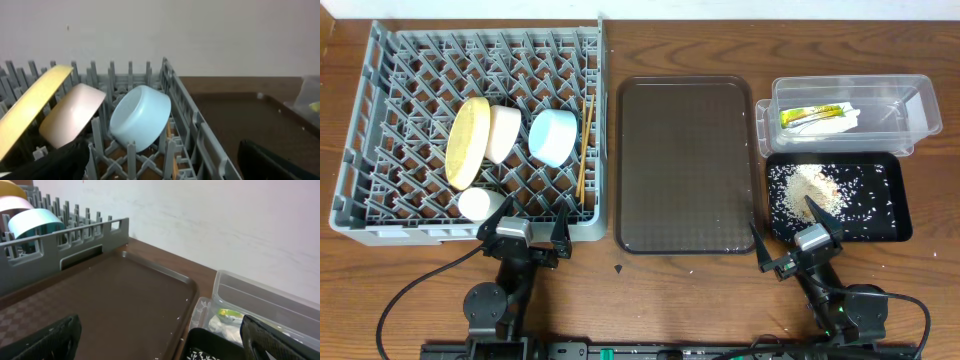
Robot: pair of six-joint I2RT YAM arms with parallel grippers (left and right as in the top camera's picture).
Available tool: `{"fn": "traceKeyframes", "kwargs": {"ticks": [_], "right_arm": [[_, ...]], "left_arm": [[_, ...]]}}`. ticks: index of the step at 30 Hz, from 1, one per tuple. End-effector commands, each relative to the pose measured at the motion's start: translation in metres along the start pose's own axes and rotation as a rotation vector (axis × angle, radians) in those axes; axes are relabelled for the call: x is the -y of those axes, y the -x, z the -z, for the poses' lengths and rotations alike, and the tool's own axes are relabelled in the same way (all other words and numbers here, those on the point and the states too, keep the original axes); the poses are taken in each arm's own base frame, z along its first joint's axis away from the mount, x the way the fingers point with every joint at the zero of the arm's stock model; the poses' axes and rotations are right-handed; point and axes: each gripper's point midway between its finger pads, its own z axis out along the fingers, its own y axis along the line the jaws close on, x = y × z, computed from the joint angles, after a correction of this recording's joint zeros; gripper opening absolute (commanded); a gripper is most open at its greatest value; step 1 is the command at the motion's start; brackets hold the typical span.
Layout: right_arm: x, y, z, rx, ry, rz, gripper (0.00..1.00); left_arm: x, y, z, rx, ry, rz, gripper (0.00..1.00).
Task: Sort waste into correct bins and load items into the dishwasher
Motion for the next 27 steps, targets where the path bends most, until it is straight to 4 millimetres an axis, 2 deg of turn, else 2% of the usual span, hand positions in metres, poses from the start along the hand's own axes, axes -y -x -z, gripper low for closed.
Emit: {"fn": "traceKeyframes", "kwargs": {"ticks": [1, 5, 9, 27], "right_arm": [[0.001, -0.001, 0.0, -0.001, -0.007, 0.009, 0.99], [0.001, -0.001, 0.0, -0.001, -0.007, 0.009, 0.99], [0.001, -0.001, 0.0, -0.001, -0.007, 0.009, 0.99], [0.001, -0.001, 0.0, -0.001, -0.007, 0.009, 0.99]], "left_arm": [[0.001, 0.001, 0.001, 0.007, -0.001, 0.007, 0.95], [0.0, -0.006, 0.0, -0.023, 0.001, 0.013, 0.95], [-0.001, -0.027, 0.002, -0.108, 0.007, 0.027, 0.95], [-0.001, -0.028, 0.001, -0.111, 0.008, 0.027, 0.95]]}}
